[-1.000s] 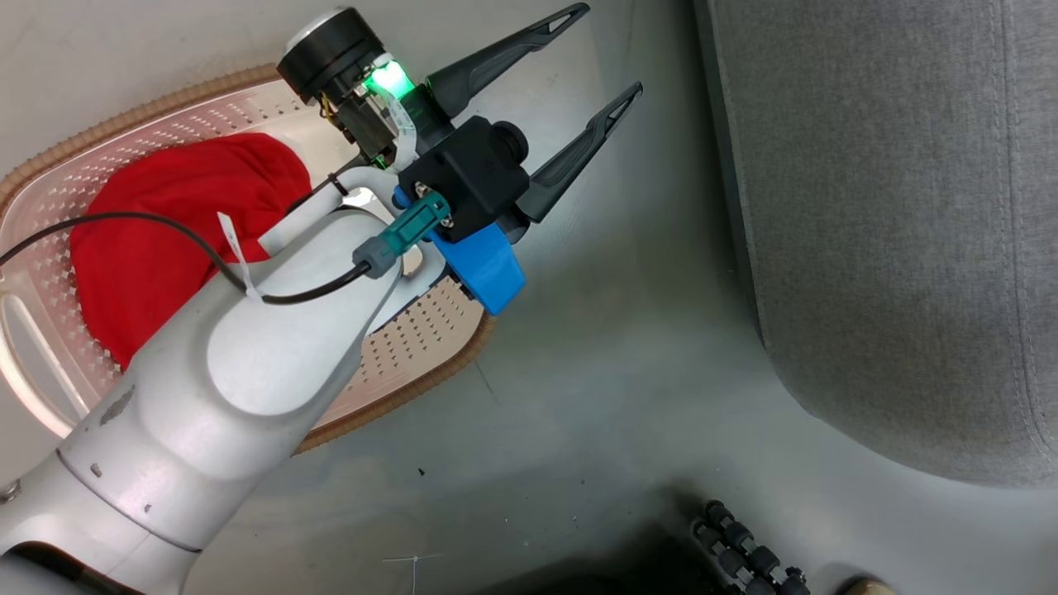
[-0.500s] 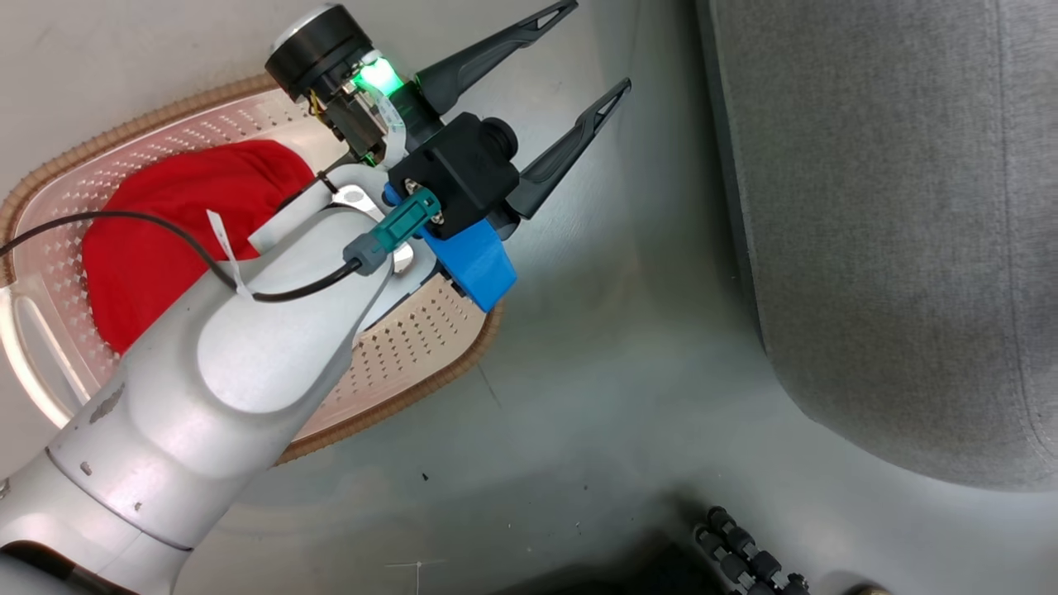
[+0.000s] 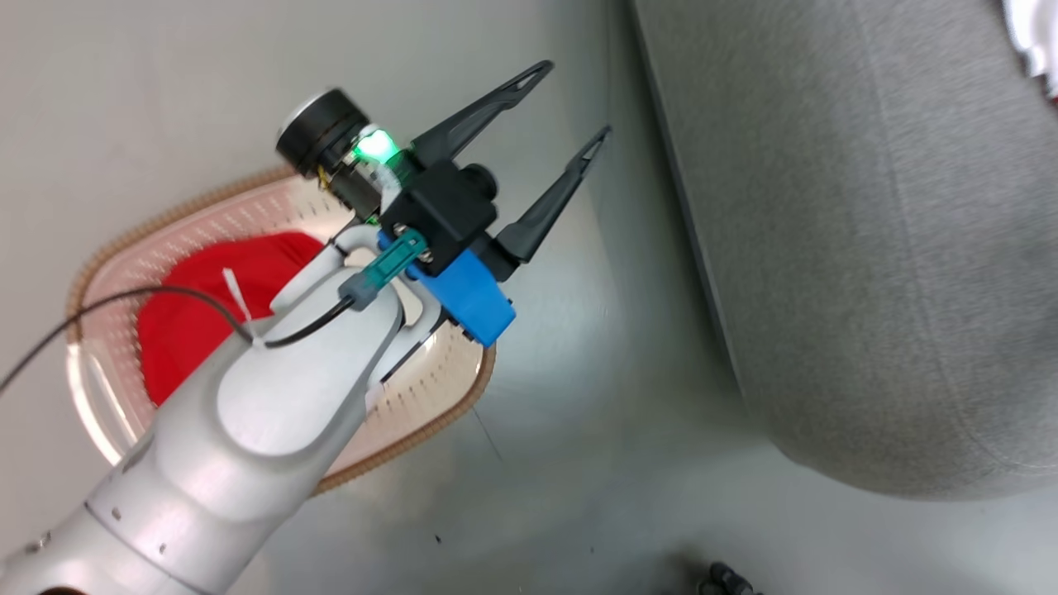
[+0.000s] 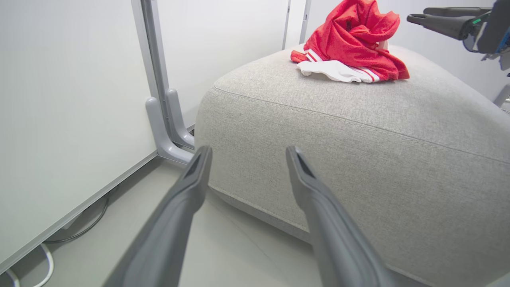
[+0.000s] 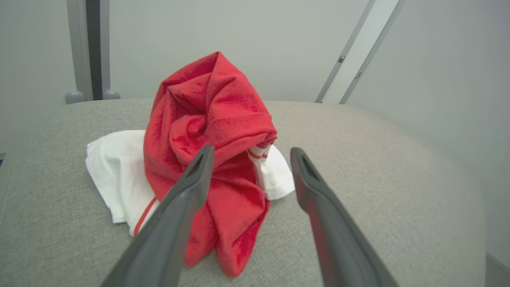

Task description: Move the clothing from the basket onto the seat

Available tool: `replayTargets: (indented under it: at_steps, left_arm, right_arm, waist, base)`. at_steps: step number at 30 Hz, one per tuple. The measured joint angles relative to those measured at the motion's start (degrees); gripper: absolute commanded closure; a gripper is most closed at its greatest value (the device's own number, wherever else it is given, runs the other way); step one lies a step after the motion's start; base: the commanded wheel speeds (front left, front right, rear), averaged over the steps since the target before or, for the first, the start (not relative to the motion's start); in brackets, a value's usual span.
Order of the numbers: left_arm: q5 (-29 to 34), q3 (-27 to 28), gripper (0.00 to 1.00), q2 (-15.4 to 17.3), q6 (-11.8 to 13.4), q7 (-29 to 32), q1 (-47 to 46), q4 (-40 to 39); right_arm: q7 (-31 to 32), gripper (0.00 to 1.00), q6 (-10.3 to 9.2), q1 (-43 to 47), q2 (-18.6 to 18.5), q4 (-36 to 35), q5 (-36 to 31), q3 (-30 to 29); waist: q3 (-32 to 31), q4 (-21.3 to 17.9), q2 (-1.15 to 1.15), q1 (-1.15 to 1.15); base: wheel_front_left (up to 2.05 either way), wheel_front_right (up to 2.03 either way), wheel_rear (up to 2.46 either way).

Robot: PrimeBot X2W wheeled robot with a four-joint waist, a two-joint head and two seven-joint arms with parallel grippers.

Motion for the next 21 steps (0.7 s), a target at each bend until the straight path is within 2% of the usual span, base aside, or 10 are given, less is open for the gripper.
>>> replayTargets:
  at_steps: [5,13,21]
  left_arm:
    - [-0.9,4.4,0.00,-0.1,1.6,0.0,5.5,-1.5]
    - [-1.0,14.8,0.00,-1.0,4.3,-0.1,15.1,-4.9]
    - [1.4,24.9,0.00,-3.3,4.9,-0.1,24.7,-7.7]
  right_arm:
    - [0.0,0.00,-0.01,5.1,0.0,-4.6,0.4,3.7]
    - [0.0,0.00,-0.01,10.2,0.7,-9.6,0.5,12.1]
    - [0.0,0.00,-0.01,14.1,2.2,-11.7,1.0,21.0]
  waist:
    - [-5.9,0.7,0.00,0.00]
    - [-15.3,3.5,0.00,-0.02]
    - [-22.7,8.5,0.00,-0.02]
  base:
    - [0.00,0.00,0.00]
    - [0.00,0.00,0.00]
    - [0.00,0.00,0.00]
